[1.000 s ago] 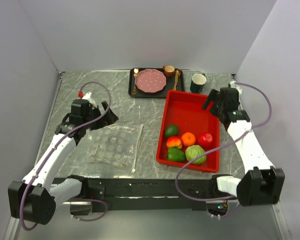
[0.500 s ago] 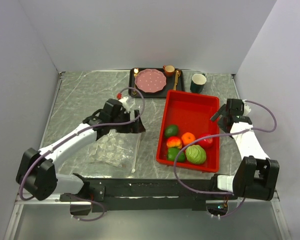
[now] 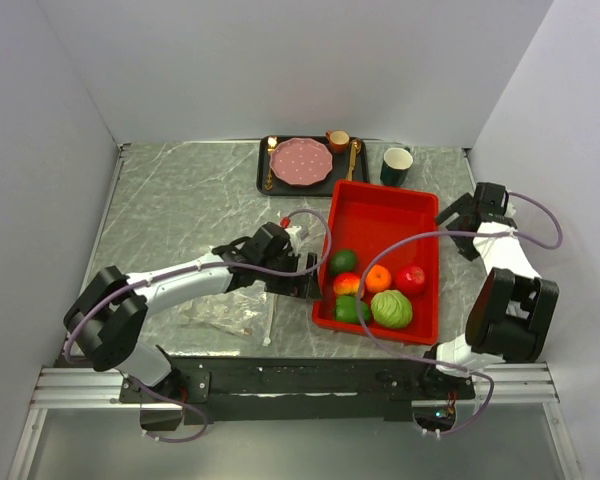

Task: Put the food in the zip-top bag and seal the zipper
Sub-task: Adjust the bin at the center of the board, then pick up the zipper food storage bag at the center of the board.

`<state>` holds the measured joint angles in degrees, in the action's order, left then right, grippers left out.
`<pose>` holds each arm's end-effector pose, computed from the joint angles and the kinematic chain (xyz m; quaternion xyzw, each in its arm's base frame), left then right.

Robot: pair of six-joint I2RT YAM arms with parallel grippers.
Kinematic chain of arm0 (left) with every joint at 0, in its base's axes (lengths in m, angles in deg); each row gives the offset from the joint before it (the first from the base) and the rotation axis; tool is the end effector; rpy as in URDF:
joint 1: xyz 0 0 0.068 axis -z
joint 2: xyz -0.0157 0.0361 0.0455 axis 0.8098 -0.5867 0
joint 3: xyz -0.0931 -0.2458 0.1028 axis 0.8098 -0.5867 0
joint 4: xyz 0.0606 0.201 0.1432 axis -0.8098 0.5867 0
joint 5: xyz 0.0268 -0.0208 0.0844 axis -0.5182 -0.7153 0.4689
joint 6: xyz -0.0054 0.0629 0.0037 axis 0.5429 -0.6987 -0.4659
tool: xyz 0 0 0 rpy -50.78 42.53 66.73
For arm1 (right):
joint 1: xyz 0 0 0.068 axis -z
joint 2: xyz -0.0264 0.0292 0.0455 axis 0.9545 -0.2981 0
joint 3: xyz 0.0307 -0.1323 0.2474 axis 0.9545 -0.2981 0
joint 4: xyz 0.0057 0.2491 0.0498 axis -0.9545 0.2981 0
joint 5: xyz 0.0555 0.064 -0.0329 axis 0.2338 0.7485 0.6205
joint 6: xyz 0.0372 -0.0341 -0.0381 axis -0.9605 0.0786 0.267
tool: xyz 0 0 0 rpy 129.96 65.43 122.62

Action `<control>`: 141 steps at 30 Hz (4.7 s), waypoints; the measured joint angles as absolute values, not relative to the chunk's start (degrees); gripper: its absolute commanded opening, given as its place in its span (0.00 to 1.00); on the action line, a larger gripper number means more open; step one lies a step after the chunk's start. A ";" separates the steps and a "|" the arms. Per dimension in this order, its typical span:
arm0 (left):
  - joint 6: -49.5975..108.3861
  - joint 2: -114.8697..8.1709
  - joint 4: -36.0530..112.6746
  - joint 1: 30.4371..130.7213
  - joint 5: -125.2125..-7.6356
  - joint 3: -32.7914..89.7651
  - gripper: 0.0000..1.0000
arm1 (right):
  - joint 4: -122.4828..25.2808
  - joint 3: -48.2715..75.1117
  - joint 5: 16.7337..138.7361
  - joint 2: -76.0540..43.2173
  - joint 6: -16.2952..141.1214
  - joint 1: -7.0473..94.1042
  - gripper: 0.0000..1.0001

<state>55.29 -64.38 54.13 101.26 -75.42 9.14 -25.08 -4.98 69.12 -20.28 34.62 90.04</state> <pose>0.2038 -0.2412 0.2169 0.1323 0.9130 -0.3455 0.1718 0.2951 -0.0931 0.2327 0.4168 0.8481 0.0410 0.3245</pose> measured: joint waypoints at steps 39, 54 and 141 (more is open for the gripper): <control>60.34 -78.04 48.73 106.83 -79.75 19.82 0.99 | -20.03 19.30 83.22 -37.07 43.40 80.95 1.00; 58.54 -62.41 65.89 106.50 -53.61 23.17 0.99 | -20.64 5.58 75.22 -13.16 43.25 69.43 1.00; 72.12 -78.34 79.86 108.89 -29.17 20.89 0.20 | -20.16 -7.41 76.51 1.11 39.34 67.44 0.95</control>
<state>72.12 -78.34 79.86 108.89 -29.17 20.89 -20.16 -7.41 76.51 1.11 39.34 67.44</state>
